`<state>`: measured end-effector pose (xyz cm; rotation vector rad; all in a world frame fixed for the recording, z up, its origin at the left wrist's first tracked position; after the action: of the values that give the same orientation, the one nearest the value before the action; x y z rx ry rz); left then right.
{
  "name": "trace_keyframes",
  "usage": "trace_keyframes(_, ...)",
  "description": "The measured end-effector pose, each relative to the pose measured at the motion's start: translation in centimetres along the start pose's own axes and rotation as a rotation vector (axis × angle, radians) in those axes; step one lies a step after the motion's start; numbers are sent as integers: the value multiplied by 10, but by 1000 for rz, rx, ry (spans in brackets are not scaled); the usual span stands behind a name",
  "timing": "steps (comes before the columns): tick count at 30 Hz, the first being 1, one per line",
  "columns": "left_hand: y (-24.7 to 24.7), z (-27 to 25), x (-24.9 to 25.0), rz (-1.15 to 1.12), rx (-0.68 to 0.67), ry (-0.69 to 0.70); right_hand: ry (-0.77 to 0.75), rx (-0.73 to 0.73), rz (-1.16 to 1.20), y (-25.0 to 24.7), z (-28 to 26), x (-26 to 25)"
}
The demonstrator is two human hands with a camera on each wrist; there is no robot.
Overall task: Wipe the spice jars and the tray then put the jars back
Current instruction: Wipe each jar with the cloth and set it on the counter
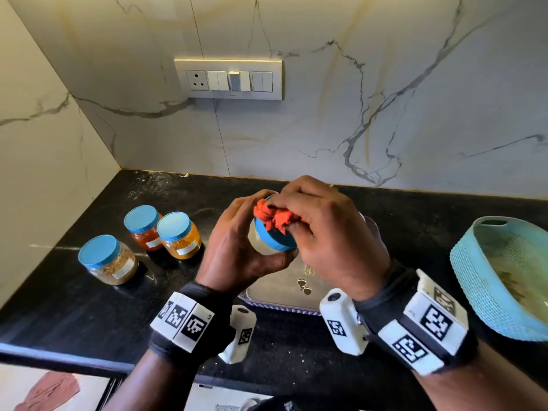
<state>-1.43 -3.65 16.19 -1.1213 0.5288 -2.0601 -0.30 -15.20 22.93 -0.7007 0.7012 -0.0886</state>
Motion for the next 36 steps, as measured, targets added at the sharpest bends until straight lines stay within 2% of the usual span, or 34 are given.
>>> trace_keyframes(3, -7, -2, -7, 26, -12, -25, -80, -79, -68, 1, -17, -16)
trace_keyframes(7, -8, -6, -7, 47, -9, -25, -88, -129, -170, -6, -34, 2)
trace_keyframes(11, -7, -10, 0, 79, 8, -19, -31, -103, -233, -14, -26, 25)
trace_keyframes(18, -5, -7, 8, 121, -23, 12, 19, 34, -18, -11, 4, 9)
trace_keyframes(21, -17, -4, 5, 101, 12, 1, -17, -31, 38, -2, -1, -12)
trace_keyframes(24, -27, -6, -2, 79, 50, -17, -67, -99, -64, 0, -21, -22)
trace_keyframes(26, -29, -9, -4, 89, 61, -24, -74, -117, -138, -3, -30, -11)
trace_keyframes(31, -11, -12, 6, 91, 18, -8, 11, 5, -179, -15, -8, 18)
trace_keyframes(34, -12, -7, 8, 69, 21, -11, 6, 72, -96, -8, 2, 0)
trace_keyframes(36, -19, -4, 4, 46, 41, -22, -40, 53, -39, 2, 0, -18)
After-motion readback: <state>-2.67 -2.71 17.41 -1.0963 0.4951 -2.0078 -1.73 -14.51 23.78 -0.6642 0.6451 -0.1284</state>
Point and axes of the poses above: each hand's wrist, its own z-axis towards the middle knuckle, its own y-axis out of the palm, x = y × z, the point moved 10 cm from there along z, towards the middle knuckle, and after that the axes turned 8 degrees about z, right-handed, at the moved point
